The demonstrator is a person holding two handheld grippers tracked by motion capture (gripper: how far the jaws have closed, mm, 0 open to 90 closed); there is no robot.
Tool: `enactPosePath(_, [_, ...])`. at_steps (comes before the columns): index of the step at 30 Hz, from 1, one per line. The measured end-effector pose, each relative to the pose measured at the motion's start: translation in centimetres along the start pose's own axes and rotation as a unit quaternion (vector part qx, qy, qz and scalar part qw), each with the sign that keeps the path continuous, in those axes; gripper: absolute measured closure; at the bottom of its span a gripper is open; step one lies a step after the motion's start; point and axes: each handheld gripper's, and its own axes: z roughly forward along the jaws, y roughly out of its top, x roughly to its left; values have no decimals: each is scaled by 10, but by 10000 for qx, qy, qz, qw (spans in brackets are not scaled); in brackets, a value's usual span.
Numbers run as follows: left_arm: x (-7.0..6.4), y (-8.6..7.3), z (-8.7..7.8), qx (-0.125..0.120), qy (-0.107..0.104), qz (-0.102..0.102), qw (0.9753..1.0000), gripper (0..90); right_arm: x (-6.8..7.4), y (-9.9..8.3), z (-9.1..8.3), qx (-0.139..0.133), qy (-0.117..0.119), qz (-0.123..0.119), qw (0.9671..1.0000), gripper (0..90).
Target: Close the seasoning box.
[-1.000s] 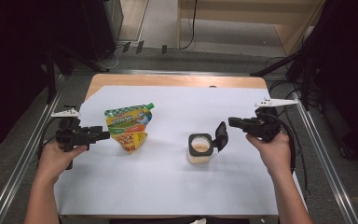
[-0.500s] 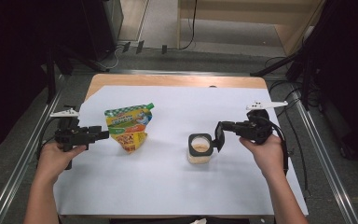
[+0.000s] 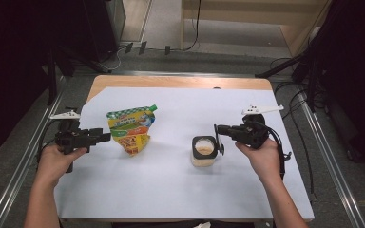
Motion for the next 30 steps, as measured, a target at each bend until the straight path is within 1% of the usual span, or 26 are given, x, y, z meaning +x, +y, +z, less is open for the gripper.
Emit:
enactPosePath(5, [1, -1, 0, 14, 29, -14, 10000, 435, 3, 0, 6, 39, 92, 16, 9999, 900])
enactPosePath(10, [1, -1, -1, -33, -25, -41, 10000, 433, 9, -1, 15, 153, 175, -43, 9997, 900])
enactPosePath(14, [1, -1, -1, -28, 5, -35, 10000, 433, 13, -3, 22, 229, 230, -76, 9994, 900])
enactPosePath(22, [1, -2, 0, -13, 2, -23, 10000, 433, 23, -8, 37, 447, 303, -195, 9983, 900])
enactPosePath(30, [1, -2, 2, 40, 0, -23, 10000, 432, 27, -14, 51, 639, 351, -246, 9970, 900])
